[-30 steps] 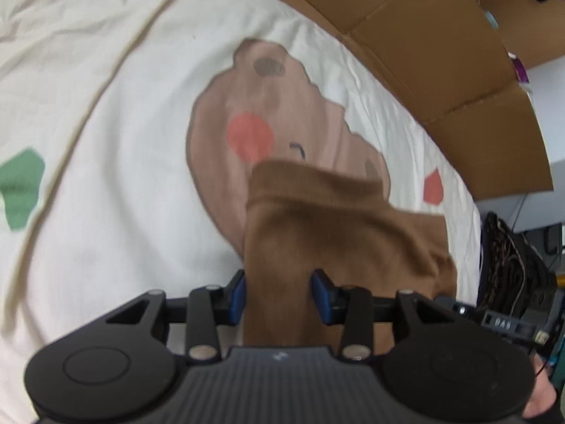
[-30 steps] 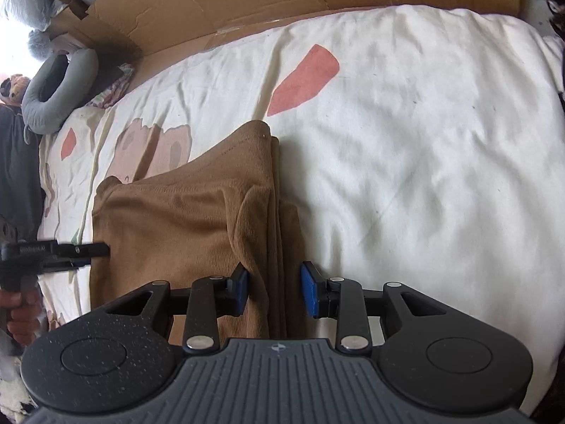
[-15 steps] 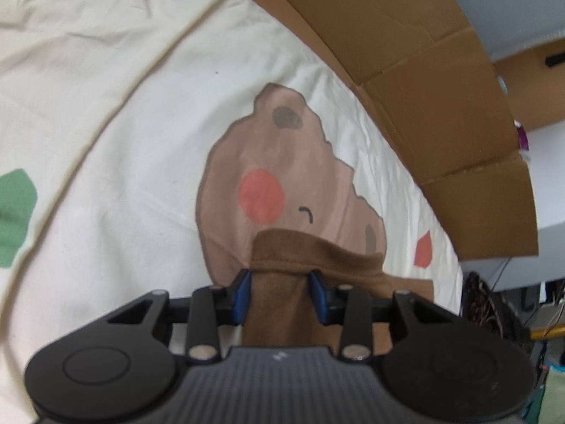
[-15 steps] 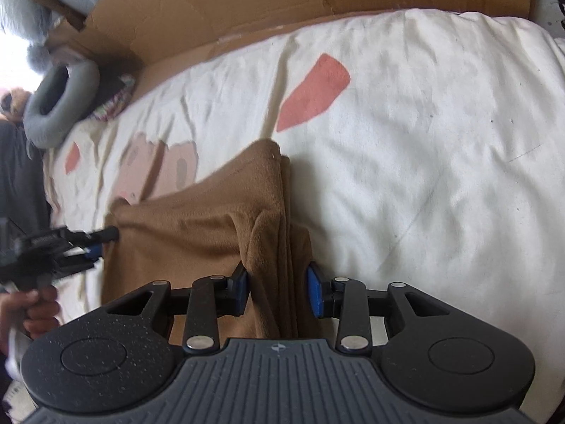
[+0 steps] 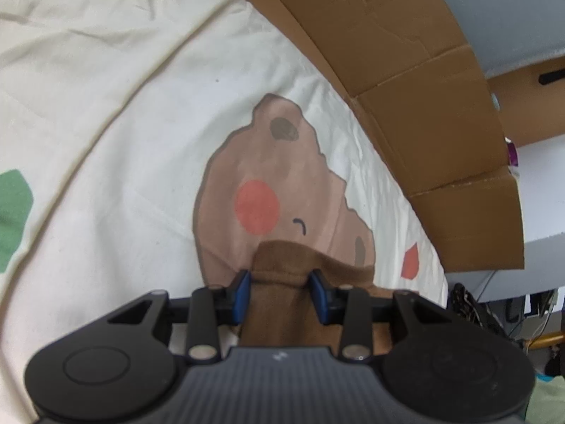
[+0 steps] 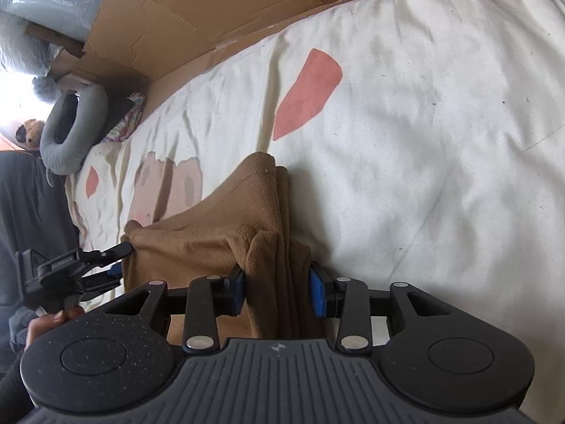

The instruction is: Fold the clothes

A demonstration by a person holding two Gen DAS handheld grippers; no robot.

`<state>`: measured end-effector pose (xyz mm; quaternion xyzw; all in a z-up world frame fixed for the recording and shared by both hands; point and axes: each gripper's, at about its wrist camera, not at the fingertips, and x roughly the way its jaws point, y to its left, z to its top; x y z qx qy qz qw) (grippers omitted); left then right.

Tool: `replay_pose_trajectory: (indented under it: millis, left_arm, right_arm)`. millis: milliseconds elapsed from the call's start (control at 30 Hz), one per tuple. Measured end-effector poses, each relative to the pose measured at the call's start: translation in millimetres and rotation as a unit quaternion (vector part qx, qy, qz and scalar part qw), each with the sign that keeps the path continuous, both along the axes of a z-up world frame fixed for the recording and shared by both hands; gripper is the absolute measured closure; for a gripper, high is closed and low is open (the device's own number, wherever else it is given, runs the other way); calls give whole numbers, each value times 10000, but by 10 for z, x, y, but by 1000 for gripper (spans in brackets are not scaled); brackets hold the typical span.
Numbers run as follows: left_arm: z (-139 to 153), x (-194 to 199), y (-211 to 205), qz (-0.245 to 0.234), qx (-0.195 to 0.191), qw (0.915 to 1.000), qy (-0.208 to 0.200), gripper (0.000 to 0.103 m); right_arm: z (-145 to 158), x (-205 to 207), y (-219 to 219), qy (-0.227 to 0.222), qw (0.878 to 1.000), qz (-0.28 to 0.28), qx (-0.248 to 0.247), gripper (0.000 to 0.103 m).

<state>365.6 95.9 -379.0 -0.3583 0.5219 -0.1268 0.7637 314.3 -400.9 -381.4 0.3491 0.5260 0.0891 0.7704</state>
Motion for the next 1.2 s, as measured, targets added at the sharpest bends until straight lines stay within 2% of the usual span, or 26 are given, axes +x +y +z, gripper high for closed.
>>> replay_pose_trajectory:
  millis: [67,200,300,367,467,800,833,867,933,1000,1133,1200]
  left_arm:
    - [4,21,1,-16,-33,10000,-39,74]
    - [1,36,14,-55,-34,10000,-64,75]
    - [-3,20,43,-89,-77,9999,-92,73]
    - [-6,-1,69,-114,-120,9998,-113,67]
    - [-39,-52,115,-168,-257,9995,-109,66]
    - [-239,-220,73,-361,-726,9966,-134,67]
    - [-232,-216,53,-348,-679,9969,-185,69]
    - [-213,-205,32,-324,-591,9974,-251,75]
    - [-175,-184,-10,-274,-415,9980,-384,86]
    - [-122,-182,-76,-316,-310,9976,-526,90]
    - [-100,-176,-85,-348,-422,9970,-552,90]
    - [-126,-166,-58,-338,-499,9970,-488,84]
  right_arm:
    - [61,-13,1,-84,9999,-3,69,66]
    - [136,-31,-10,-253,9995,97,149,66]
    - [115,-40,-32,-297,9993,141,193,66]
    - [99,-42,-43,-324,9991,167,227,64]
    - [46,-35,-50,-333,9987,264,297,59]
    - [-151,-85,-114,-436,9965,228,674,58]
    - [-162,-90,-115,-445,9963,203,702,59]
    - [-161,-87,-105,-459,9965,194,676,59]
    - [-126,-77,-76,-503,9971,181,538,81]
    - [-93,-61,-45,-544,9970,183,516,81]
    - [-47,-68,-54,-608,9964,184,558,79]
    - [-52,-69,-67,-601,9965,190,558,77]
